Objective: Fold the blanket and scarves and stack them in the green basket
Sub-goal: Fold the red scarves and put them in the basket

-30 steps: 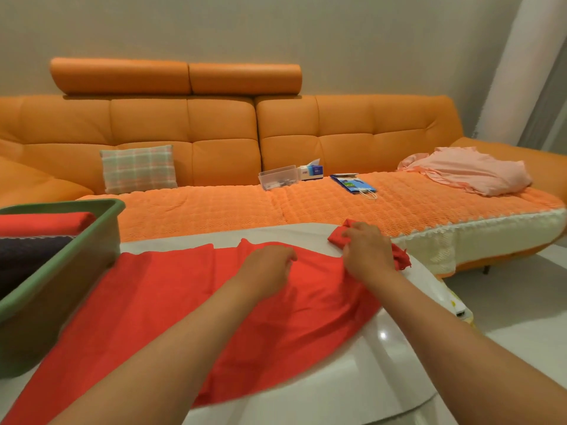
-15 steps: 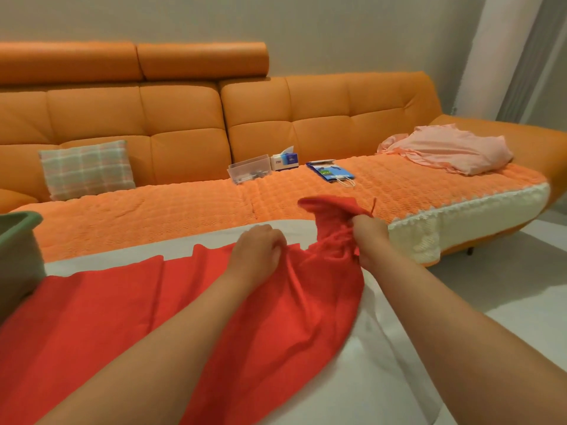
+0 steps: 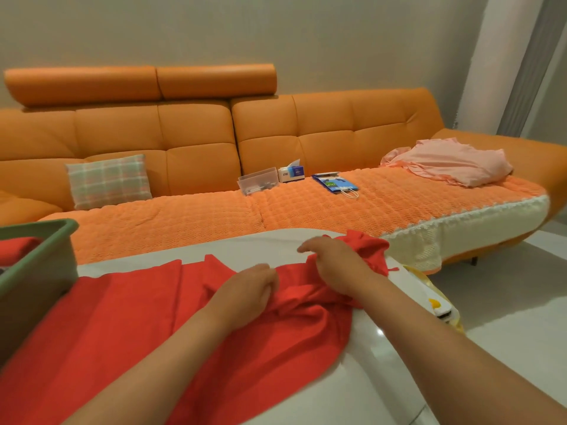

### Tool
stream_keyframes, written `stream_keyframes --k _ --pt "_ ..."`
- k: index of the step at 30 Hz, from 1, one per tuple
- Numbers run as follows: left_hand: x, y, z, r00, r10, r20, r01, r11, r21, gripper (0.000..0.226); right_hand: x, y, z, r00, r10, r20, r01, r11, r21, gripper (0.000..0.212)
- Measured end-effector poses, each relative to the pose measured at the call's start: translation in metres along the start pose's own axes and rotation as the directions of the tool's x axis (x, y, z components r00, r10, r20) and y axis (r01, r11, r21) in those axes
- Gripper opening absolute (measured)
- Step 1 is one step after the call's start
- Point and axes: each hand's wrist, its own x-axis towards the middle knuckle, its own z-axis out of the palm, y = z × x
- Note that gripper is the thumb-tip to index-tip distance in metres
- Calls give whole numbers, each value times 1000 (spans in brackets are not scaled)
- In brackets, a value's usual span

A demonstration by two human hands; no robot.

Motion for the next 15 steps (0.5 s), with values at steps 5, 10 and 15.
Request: stream_keyframes --k 5,10,15 --pt "18 -12 -1 949 -290 122 277 954 113 47 10 0 4 979 6 206 90 887 -453 47" --pt "38 -18 -12 969 -247 -15 247 961 122 15 20 1 1 998 -15 -57 -10 910 -415 22" --pt "78 -13 -34 927 -208 -313 238 969 62 10 46 6 -3 848 319 -423 -340 940 28 26"
